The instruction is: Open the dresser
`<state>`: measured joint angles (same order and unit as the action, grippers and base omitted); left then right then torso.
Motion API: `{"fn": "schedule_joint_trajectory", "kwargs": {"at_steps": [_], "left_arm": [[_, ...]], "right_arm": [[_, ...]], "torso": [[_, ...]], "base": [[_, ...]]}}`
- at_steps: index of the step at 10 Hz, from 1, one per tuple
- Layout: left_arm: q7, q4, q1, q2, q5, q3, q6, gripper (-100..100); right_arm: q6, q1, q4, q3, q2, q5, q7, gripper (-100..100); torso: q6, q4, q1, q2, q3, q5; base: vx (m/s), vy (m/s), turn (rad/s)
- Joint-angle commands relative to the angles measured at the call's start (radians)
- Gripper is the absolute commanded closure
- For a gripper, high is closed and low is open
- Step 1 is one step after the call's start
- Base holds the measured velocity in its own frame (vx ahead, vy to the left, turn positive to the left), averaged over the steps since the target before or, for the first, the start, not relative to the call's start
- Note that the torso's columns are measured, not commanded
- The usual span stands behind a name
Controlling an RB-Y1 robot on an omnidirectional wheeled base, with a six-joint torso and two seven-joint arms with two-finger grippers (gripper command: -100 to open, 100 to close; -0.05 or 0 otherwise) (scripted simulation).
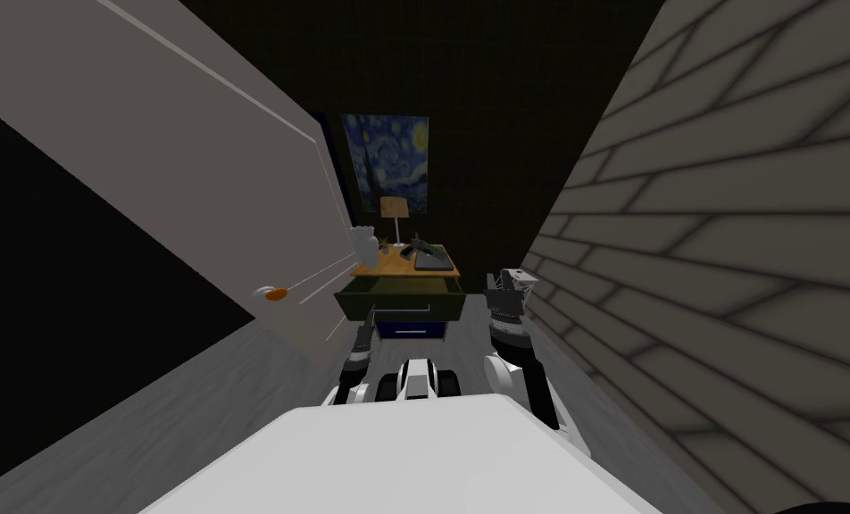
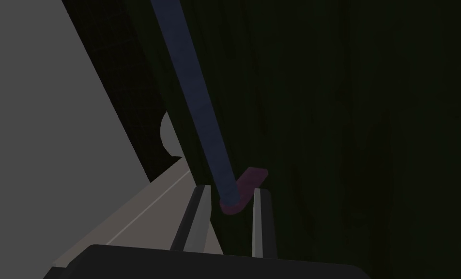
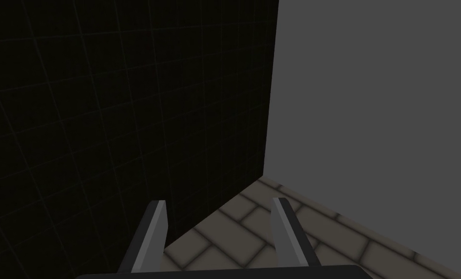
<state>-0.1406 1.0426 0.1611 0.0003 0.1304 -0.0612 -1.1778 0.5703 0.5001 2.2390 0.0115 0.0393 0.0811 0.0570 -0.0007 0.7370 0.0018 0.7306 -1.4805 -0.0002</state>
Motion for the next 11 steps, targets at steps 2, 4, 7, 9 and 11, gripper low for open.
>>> {"fn": "schedule_joint_trajectory", "kwargs": {"at_steps": [2,4,7,9,11], "left_arm": [[0.006,0.012,0.014,0.003,0.004,0.006,0.000,100],[0.011,0.042,-0.020,0.008,0.002,0.006,0.049,-100],[0.016,0.077,-0.069,0.015,-0.002,0.005,0.134,-100],[0.019,0.100,-0.101,0.020,-0.005,0.005,0.188,-100],[0.022,0.123,-0.133,0.024,-0.007,0.004,0.241,-100]], "right_arm": [[0.000,0.000,0.000,0.000,0.000,0.000,0.000,0],[0.000,0.000,0.000,0.000,0.000,0.000,0.000,0],[0.000,0.000,0.000,0.000,0.000,0.000,0.000,0],[0.000,0.000,0.000,0.000,0.000,0.000,0.000,0],[0.000,0.000,0.000,0.000,0.000,0.000,0.000,0]], "torso": [[0.001,-0.001,-0.002,0.009,0.006,0.002],[0.000,-0.001,0.000,0.008,0.005,0.002],[0.001,-0.001,-0.001,-0.001,0.000,0.000],[0.001,0.001,-0.002,0.007,0.004,0.000],[0.001,0.002,-0.001,0.011,0.006,0.000]], "base": [[-0.206,0.000,0.032],[-0.193,0.002,0.026],[-0.066,-0.008,0.022],[-0.059,-0.012,0.024],[-0.079,0.001,0.019]]}}
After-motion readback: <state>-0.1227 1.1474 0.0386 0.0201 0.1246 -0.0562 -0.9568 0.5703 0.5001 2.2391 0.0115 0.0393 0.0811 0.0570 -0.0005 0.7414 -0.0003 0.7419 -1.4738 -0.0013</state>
